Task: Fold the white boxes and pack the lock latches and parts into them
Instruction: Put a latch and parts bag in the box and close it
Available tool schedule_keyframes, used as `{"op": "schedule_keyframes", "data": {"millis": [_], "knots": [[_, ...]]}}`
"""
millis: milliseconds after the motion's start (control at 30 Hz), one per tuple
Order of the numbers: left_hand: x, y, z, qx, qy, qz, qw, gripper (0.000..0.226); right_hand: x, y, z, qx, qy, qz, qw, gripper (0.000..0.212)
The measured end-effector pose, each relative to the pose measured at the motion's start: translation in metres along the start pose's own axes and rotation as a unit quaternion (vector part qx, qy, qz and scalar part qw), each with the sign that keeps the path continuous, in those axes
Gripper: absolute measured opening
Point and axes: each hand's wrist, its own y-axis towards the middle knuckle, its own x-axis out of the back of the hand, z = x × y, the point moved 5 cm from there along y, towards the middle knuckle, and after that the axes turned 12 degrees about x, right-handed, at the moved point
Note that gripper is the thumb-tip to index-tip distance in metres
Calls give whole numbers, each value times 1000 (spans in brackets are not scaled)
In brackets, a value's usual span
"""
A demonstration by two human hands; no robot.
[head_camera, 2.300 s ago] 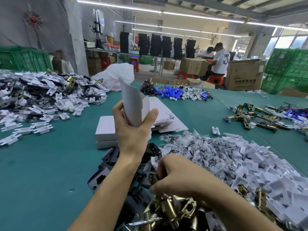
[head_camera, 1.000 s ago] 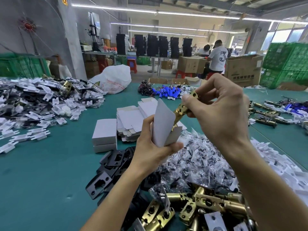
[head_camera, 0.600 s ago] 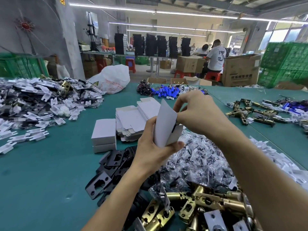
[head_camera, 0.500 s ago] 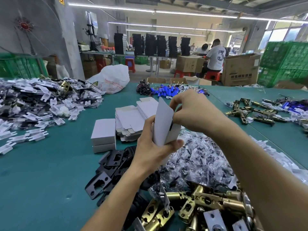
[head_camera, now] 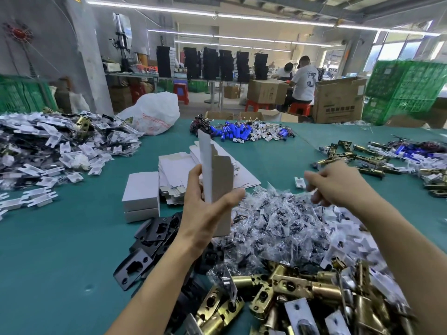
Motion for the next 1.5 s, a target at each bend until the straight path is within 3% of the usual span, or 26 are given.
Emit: {"op": "schedule_keyframes", "data": {"millis": [67,167,367,500,767,867,967,1067,1167,1233,1367,1433,1500], "knots": [[-2,-2,-1,2,10,8,1000,123,1,1,-33,-37,-48,-15,998,32],[-8,-3,-2,-5,-7,36,999,104,3,1,-61,-57,-142,-14,988,31],[-15,-7,-7,-68,-14,60,996,78,-23,1,-88,-45,-211,111,970,50],[-14,-7,-8,-97,-18,51,994,82,-34,3,-92,-23,-286,147,947,40],[-12,-1,1,-68,-30,40,996,90,-33,-6,-85,-37,-272,90,957,3],[-10,-1,0,-76,-21,29,996,97,-19,-9,-79,-73,-265,36,961,15],[-7,0,4,-76,-8,18,997,81,-2,-6,-66,-75,-225,-26,971,25],[-6,-3,6,-67,12,16,998,69,8,-3,-38,-28,-88,-63,994,20],[-7,-4,8,-54,33,10,998,58,13,-4,9,72,20,-73,995,17],[-8,-4,9,-53,39,15,998,68,15,-9,48,167,35,-65,983,9],[-8,-5,10,-42,57,12,997,108,19,-30,115,324,89,-34,941,31],[-9,-6,10,-37,67,19,997,109,19,-38,134,366,80,-44,926,38],[-11,-6,10,-30,71,24,997,105,18,-42,146,383,73,-70,918,33]]}}
